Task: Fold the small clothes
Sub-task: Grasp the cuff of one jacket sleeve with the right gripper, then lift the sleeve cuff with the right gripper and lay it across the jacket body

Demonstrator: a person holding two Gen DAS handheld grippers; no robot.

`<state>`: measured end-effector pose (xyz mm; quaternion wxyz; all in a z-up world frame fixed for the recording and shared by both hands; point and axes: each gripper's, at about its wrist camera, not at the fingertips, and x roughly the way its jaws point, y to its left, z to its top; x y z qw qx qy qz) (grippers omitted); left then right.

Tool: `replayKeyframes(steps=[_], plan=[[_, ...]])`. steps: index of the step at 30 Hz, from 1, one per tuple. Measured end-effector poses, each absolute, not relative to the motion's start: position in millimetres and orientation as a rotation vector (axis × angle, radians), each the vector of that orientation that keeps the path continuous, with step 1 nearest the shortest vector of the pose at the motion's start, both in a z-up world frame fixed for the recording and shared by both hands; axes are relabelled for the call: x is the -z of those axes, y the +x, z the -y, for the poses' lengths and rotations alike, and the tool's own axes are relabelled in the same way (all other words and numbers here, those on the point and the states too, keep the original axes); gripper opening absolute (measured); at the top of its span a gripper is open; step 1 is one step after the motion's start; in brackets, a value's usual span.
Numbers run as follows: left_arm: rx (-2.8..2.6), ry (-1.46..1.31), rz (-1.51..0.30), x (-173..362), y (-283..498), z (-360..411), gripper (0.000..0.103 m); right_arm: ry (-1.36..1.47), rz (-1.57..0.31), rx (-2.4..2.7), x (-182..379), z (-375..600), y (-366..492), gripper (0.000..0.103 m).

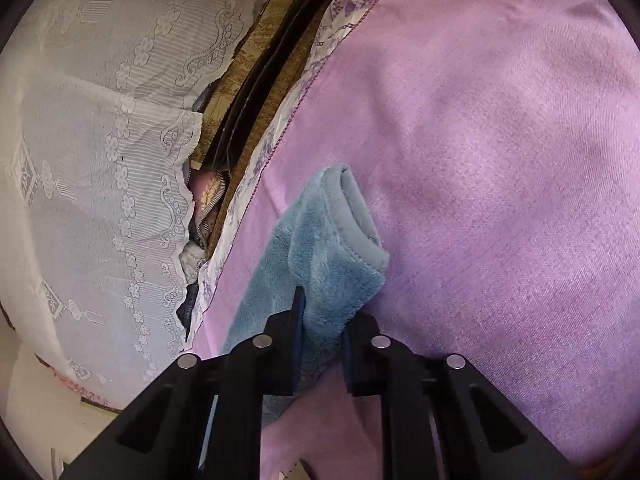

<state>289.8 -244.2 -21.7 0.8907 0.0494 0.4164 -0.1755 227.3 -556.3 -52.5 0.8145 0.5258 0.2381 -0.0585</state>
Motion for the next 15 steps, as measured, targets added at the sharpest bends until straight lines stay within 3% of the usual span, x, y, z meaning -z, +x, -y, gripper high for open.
replayKeyframes(steps=[3,6,15], plan=[[0.409,0.009,-0.848,13.2,293.2,231.1,0.069,1.013,-0.476,0.083,26.3,536.0,224.5,0.015],[0.423,-0.072,-0.867,7.9,300.9,218.2,0.078,0.856,-0.436,0.016,-13.3,500.1,223.0,0.015],[0.47,-0.236,-0.952,9.1,329.1,195.6,0.079,0.556,-0.453,-0.17,-64.5,383.5,222.2,0.016]])
